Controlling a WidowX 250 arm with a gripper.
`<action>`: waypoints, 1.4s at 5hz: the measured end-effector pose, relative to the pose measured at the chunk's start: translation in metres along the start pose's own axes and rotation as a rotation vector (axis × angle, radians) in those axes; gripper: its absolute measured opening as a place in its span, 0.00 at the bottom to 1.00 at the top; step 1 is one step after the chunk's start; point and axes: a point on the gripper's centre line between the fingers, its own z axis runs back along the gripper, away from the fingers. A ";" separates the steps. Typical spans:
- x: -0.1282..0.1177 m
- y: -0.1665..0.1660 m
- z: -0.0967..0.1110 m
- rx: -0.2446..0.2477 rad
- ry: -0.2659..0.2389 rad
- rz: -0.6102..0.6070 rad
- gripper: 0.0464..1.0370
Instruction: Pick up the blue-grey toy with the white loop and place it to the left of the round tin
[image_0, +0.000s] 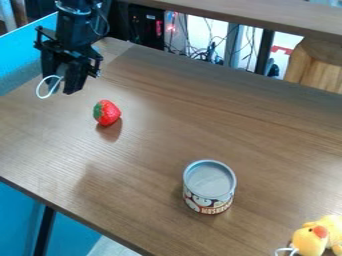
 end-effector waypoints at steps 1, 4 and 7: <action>-0.019 -0.042 -0.004 -0.026 -0.017 -0.190 0.53; -0.053 -0.101 -0.036 0.005 0.107 -0.375 0.53; -0.047 -0.109 -0.079 0.025 0.215 -0.373 0.60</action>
